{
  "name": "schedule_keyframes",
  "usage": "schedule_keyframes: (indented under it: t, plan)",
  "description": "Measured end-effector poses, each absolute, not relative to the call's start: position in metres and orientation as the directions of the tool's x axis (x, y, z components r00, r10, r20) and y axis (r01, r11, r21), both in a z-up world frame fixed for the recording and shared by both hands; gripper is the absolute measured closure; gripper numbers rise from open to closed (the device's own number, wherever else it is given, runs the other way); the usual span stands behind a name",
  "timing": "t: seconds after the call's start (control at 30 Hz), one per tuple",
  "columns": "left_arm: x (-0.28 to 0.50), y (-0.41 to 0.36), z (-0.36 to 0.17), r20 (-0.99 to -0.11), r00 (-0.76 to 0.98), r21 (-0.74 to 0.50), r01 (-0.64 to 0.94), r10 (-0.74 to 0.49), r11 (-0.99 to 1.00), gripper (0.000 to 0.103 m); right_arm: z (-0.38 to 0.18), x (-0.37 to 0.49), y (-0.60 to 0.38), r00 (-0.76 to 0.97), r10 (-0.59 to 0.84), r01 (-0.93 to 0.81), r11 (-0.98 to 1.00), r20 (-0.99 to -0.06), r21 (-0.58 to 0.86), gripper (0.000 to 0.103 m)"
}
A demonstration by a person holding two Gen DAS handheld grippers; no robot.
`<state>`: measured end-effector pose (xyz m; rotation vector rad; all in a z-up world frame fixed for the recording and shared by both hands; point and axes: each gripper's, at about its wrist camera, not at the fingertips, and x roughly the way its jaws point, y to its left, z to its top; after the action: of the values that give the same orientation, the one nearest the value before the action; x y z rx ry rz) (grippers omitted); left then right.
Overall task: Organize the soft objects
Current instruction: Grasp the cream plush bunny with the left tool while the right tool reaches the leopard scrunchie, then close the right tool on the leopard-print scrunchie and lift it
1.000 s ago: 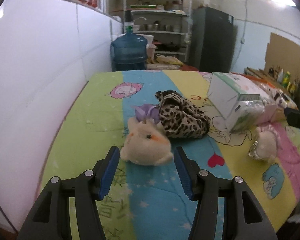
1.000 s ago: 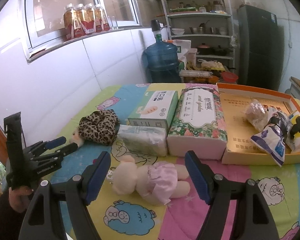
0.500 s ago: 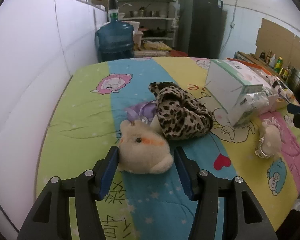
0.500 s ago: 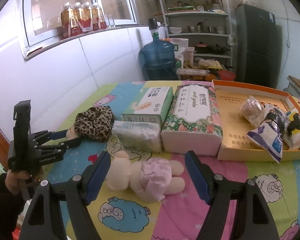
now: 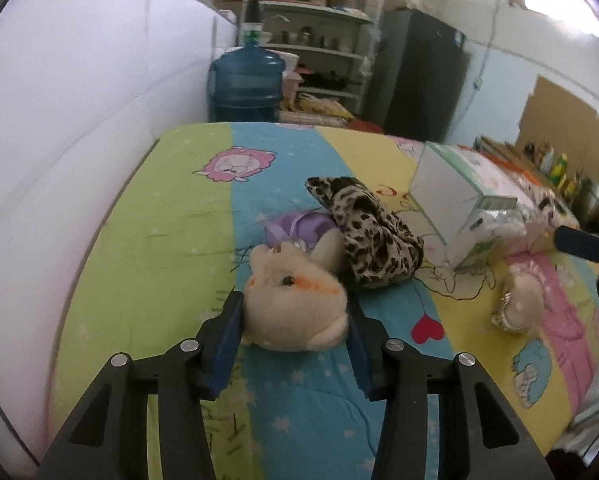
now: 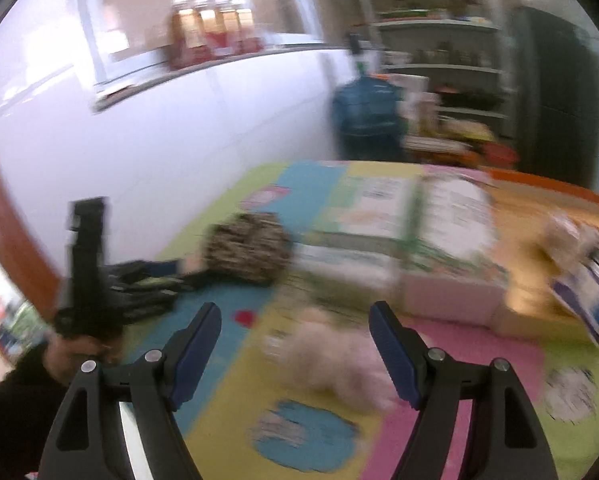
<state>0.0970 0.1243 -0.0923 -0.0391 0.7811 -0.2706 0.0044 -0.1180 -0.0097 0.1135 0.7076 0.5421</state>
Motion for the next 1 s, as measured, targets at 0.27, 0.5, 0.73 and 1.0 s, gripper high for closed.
schedule_keyframes:
  t: [0.27,0.5,0.73,1.0]
  plan:
    - [0.065,0.146,-0.094,-0.656,0.735,-0.175,0.075,-0.173,0.982,0.054,-0.010,0.054,-0.043,0.571,0.552,-0.525,0.815,-0.607,0.247,0.027]
    - [0.035,0.165,-0.094,-0.608,0.790,-0.179,-0.042,-0.077,0.983,0.054,-0.042,0.093,-0.013,0.537,0.478,-0.467,0.855,-0.695,0.227,0.027]
    - [0.012,0.165,-0.088,-0.554,0.832,-0.165,-0.059,-0.043,0.984,0.054,-0.049,0.108,0.013,0.548,0.382,-0.447,0.886,-0.744,0.126,0.027]
    - [0.006,0.178,-0.090,-0.533,0.845,-0.202,-0.068,-0.052,0.977,0.054,-0.061,0.123,0.037,0.526,0.275,-0.447,0.894,-0.805,0.013,0.045]
